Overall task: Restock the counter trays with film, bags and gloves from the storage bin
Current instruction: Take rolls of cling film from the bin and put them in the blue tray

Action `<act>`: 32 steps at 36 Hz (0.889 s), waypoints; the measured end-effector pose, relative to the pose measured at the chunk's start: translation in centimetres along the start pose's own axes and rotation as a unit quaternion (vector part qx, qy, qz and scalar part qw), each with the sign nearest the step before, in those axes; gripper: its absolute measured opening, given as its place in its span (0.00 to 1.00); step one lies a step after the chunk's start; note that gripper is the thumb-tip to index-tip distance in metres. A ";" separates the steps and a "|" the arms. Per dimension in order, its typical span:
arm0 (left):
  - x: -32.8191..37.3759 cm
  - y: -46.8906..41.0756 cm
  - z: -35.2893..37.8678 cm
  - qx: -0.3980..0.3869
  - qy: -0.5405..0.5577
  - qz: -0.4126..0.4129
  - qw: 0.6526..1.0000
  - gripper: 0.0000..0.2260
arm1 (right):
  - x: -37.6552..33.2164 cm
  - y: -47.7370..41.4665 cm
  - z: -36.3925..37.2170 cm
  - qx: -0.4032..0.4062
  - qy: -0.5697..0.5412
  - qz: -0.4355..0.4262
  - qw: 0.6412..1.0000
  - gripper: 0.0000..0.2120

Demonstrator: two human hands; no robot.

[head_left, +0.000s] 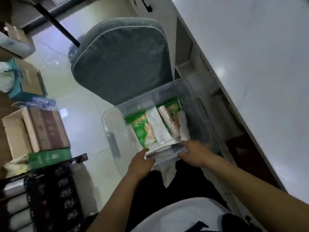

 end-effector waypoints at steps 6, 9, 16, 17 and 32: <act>-1.1 -1.9 1.8 -0.029 -0.108 -0.033 0.993 0.29 | 0.0 -3.0 0.2 -0.031 -0.009 0.020 0.999 0.30; -2.4 -3.2 2.7 -0.060 -0.139 -0.021 0.988 0.22 | 0.3 -5.1 0.3 0.006 -0.020 0.034 0.999 0.33; -4.0 -6.4 2.5 -0.236 -0.148 0.073 0.958 0.19 | 2.7 -11.1 0.3 0.074 -0.130 0.170 0.974 0.33; -4.2 -6.9 2.1 -0.259 -0.160 0.084 0.949 0.20 | 3.0 -12.1 0.5 0.076 -0.137 0.188 0.970 0.31; -7.8 -9.6 1.1 -0.298 -0.103 0.083 0.945 0.23 | 6.3 -21.2 3.9 0.133 -0.206 0.329 0.912 0.30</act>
Point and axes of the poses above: each hand's wrist, its own y-axis away from the middle knuckle, its own z-axis out of the palm, x = y × z, the point moved 3 cm from there along -y, towards the middle knuckle, and after that the axes turned 1 degree about -z, right-handed, at the moved point
